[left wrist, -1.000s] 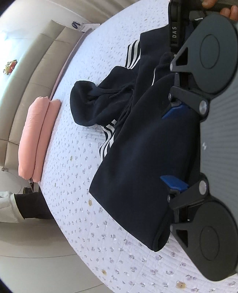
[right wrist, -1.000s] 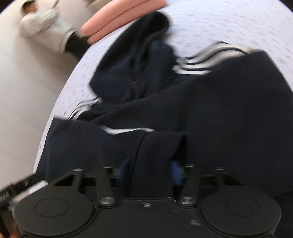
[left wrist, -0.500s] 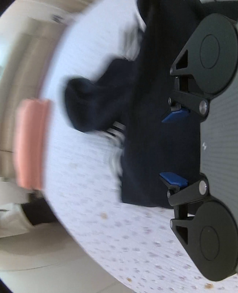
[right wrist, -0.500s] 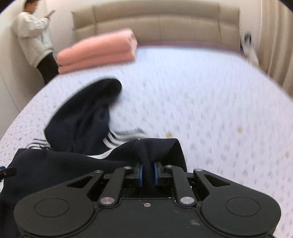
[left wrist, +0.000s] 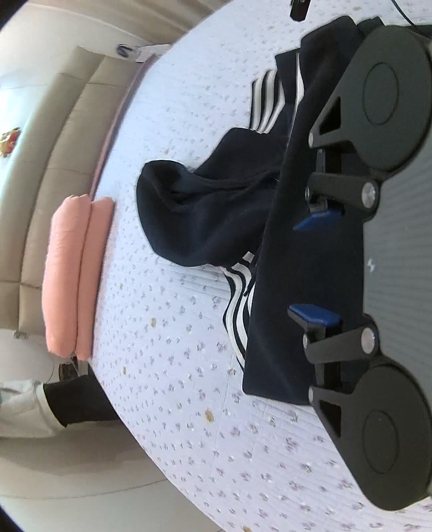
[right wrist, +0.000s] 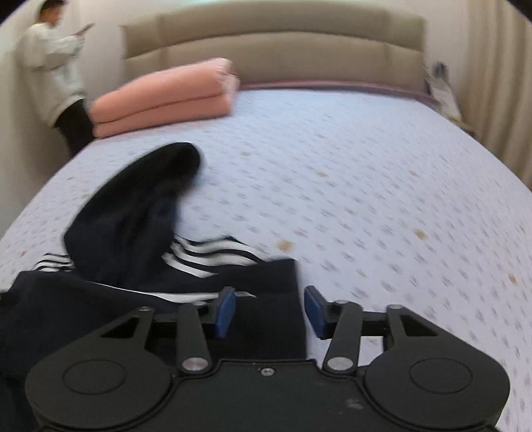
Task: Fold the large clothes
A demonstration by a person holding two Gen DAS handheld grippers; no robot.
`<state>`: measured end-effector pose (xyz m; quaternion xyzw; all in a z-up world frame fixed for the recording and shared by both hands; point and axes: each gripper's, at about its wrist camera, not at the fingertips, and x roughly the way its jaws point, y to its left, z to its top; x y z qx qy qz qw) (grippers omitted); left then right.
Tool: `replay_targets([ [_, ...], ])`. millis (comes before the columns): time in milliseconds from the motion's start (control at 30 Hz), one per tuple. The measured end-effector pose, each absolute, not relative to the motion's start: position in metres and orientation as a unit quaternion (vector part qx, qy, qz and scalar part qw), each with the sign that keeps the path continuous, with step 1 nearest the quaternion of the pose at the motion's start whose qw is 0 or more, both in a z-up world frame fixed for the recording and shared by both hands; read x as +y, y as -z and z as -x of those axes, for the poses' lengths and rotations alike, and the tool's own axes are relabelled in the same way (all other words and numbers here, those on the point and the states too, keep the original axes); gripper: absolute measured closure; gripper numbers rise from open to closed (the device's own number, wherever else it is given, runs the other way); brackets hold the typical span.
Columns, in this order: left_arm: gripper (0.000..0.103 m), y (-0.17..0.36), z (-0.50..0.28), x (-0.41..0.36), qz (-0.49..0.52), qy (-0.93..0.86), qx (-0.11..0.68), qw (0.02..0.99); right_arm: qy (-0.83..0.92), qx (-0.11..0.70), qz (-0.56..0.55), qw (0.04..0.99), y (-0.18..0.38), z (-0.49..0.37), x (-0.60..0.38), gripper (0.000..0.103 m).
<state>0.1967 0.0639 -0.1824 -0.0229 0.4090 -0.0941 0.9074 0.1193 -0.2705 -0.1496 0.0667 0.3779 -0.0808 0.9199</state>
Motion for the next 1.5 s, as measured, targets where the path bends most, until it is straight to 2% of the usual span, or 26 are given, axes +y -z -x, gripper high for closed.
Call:
replay_targets([
  [33, 0.065, 0.19, -0.202, 0.06, 0.012, 0.089, 0.42, 0.903, 0.076, 0.388, -0.053, 0.917, 0.157, -0.126, -0.264, 0.079],
  [67, 0.075, 0.199, -0.207, 0.058, 0.006, 0.083, 0.433, 0.898, 0.077, 0.399, -0.046, 0.913, 0.167, -0.132, -0.261, 0.087],
  [100, 0.082, 0.208, -0.211, 0.059, 0.006, 0.079, 0.444, 0.893, 0.08, 0.411, -0.044, 0.907, 0.178, -0.137, -0.259, 0.088],
  [167, 0.084, 0.229, -0.216, 0.061, 0.003, 0.073, 0.465, 0.882, 0.1, 0.434, -0.042, 0.894, 0.199, -0.141, -0.26, 0.088],
  [333, 0.084, 0.244, -0.214, 0.067, -0.004, 0.075, 0.474, 0.878, 0.121, 0.465, -0.045, 0.876, 0.232, -0.143, -0.266, 0.091],
  [433, 0.084, 0.236, -0.213, 0.065, -0.015, 0.076, 0.473, 0.877, 0.125, 0.472, -0.062, 0.871, 0.225, -0.146, -0.27, 0.091],
  [600, 0.079, 0.204, -0.199, 0.083, 0.016, 0.102, 0.434, 0.895, 0.127, 0.418, -0.037, 0.899, 0.185, -0.126, -0.256, 0.088],
  [733, 0.077, 0.195, -0.202, 0.096, 0.01, 0.112, 0.423, 0.899, 0.123, 0.432, -0.053, 0.892, 0.191, -0.125, -0.248, 0.088],
  [833, 0.063, 0.212, -0.218, 0.097, -0.04, 0.086, 0.464, 0.881, 0.134, 0.471, -0.076, 0.868, 0.213, -0.13, -0.249, 0.088],
  [867, 0.068, 0.222, -0.226, 0.096, -0.065, 0.07, 0.489, 0.867, 0.129, 0.496, -0.089, 0.854, 0.224, -0.135, -0.252, 0.088],
  [900, 0.068, 0.224, -0.229, 0.099, -0.067, 0.073, 0.495, 0.863, 0.128, 0.497, -0.09, 0.853, 0.224, -0.137, -0.252, 0.088],
  [1033, 0.067, 0.183, -0.232, 0.11, 0.008, 0.124, 0.437, 0.891, 0.098, 0.463, -0.05, 0.879, 0.186, -0.141, -0.243, 0.085],
  [1233, 0.065, 0.141, -0.304, 0.064, 0.024, 0.186, 0.376, 0.907, 0.058, 0.376, -0.039, 0.924, 0.141, -0.192, -0.237, 0.077],
  [1367, 0.063, 0.16, -0.375, 0.018, 0.017, 0.195, 0.427, 0.883, 0.055, 0.354, -0.078, 0.93, 0.142, -0.256, -0.238, 0.076],
  [1500, 0.063, 0.185, -0.41, -0.014, -0.009, 0.194, 0.431, 0.881, 0.017, 0.358, -0.149, 0.921, 0.154, -0.315, -0.235, 0.076],
])
